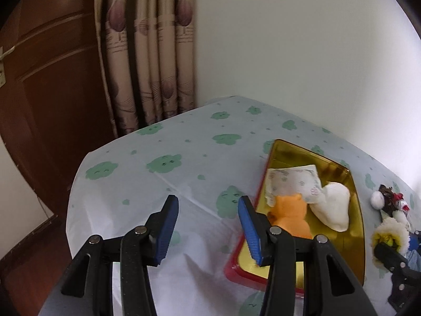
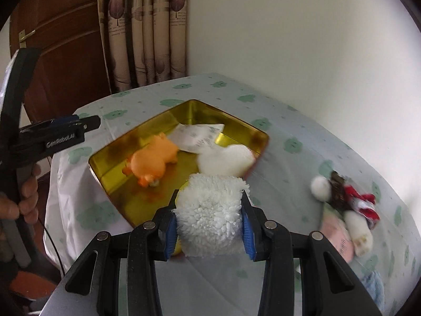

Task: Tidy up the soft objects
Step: 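Carry the white fluffy sock over the tin with the right gripper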

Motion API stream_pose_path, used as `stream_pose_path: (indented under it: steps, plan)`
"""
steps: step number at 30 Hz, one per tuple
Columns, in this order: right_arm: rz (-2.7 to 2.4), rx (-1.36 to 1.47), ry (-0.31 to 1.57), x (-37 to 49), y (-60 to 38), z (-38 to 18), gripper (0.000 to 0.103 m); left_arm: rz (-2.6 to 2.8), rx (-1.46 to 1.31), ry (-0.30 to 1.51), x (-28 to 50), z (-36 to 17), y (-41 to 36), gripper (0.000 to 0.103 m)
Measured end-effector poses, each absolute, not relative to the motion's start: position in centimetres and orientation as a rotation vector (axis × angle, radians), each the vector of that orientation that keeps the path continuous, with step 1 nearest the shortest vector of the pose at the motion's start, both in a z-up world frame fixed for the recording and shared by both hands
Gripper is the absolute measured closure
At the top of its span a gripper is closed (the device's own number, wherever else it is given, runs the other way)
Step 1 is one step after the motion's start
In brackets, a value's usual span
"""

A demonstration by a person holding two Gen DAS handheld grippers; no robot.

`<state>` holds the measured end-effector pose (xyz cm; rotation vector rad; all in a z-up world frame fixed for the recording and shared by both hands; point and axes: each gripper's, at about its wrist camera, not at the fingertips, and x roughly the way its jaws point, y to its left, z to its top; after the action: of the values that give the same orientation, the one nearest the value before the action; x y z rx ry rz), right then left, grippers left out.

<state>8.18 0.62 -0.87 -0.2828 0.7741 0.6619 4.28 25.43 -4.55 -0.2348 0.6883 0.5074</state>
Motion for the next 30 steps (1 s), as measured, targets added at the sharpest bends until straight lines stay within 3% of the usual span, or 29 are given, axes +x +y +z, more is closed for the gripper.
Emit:
stream_pose_path:
  steps: [30]
  plan:
    - [0.639, -0.337, 0.858, 13.2, 8.2, -5.1, 0.063, 0.599, -0.405, 0.646, 2.7, -4.2, 28.9, 0.055]
